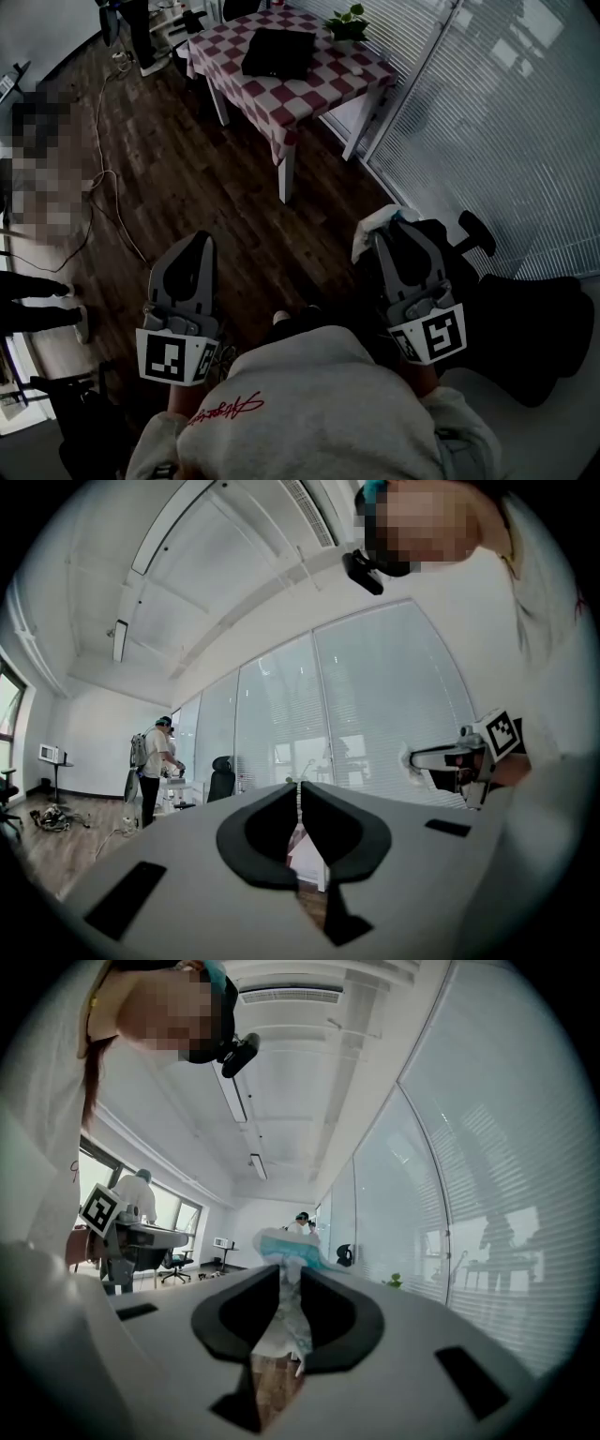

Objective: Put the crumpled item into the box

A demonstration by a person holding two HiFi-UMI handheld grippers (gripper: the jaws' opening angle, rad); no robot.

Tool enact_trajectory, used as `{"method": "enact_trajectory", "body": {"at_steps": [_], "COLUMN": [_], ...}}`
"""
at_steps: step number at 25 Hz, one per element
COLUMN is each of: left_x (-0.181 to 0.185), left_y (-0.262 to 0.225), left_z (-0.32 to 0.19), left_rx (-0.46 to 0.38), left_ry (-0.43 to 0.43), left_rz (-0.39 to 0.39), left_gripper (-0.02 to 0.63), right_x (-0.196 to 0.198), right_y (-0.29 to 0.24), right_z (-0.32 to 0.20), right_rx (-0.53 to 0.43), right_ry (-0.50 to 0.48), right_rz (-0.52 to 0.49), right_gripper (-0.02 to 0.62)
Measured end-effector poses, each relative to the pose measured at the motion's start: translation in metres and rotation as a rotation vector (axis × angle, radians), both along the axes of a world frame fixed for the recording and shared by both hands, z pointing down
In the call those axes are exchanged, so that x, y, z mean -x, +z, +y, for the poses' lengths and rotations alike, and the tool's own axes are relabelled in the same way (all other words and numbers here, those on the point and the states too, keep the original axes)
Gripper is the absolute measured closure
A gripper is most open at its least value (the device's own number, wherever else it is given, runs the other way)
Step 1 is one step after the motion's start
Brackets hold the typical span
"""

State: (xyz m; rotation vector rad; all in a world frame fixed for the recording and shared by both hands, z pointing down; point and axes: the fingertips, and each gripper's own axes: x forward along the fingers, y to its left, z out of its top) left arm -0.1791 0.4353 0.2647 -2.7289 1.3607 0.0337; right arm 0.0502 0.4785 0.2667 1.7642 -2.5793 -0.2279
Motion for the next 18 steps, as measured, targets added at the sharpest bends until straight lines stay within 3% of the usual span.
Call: {"method": "enact_trajectory", "body": {"at_steps": [18], "left_x": [0.022], "left_y": [0.003], "left_z": [-0.015], "left_rx": [0.001], "left_ry": [-0.007], "left_rz": [0.020], "left_gripper": [0.580], "right_x": [0.023], "right_y": [0.007], "right_z": [-0.014], "right_rx": [0.009], "right_ry": [-0.001], "right_rz": [-0.002], "right_gripper": [0.517]}}
